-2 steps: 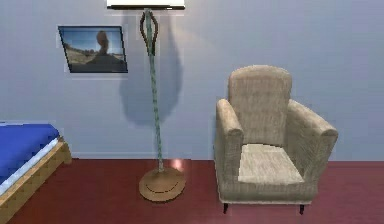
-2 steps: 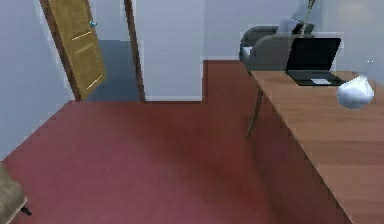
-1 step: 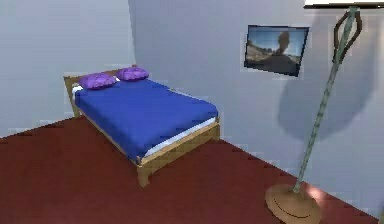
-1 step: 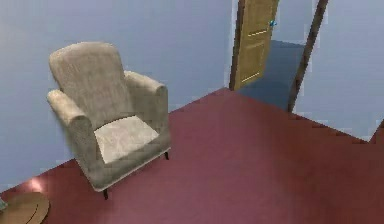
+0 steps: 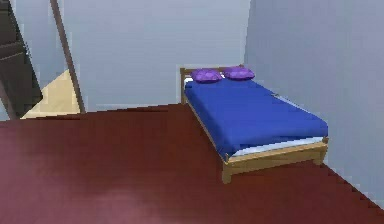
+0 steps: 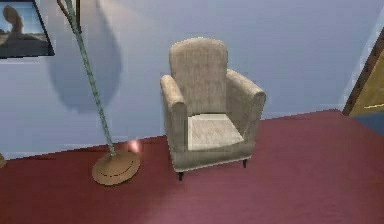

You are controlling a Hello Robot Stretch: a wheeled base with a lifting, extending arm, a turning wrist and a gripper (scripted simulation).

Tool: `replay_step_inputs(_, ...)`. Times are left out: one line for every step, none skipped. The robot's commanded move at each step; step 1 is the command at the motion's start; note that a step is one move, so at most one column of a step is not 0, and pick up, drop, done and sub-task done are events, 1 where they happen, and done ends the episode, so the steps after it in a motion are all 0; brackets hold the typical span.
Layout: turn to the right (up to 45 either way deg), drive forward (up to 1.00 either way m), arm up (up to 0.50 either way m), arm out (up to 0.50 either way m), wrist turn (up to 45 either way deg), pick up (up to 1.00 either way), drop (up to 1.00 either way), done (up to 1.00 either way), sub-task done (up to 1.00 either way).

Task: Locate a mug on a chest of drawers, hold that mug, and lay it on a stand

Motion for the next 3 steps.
replay_step_inputs(0.0, 0.15, 0.0, 0.0, 0.0, 0.0, 0.0, 0.0, 0.0)
replay_step_inputs(-45.0, 0.0, 0.0, 0.0, 0.0, 0.0, 0.0, 0.0, 0.0)
replay_step_inputs(-12.0, 0.0, 0.0, 0.0, 0.0, 0.0, 0.0, 0.0, 0.0)
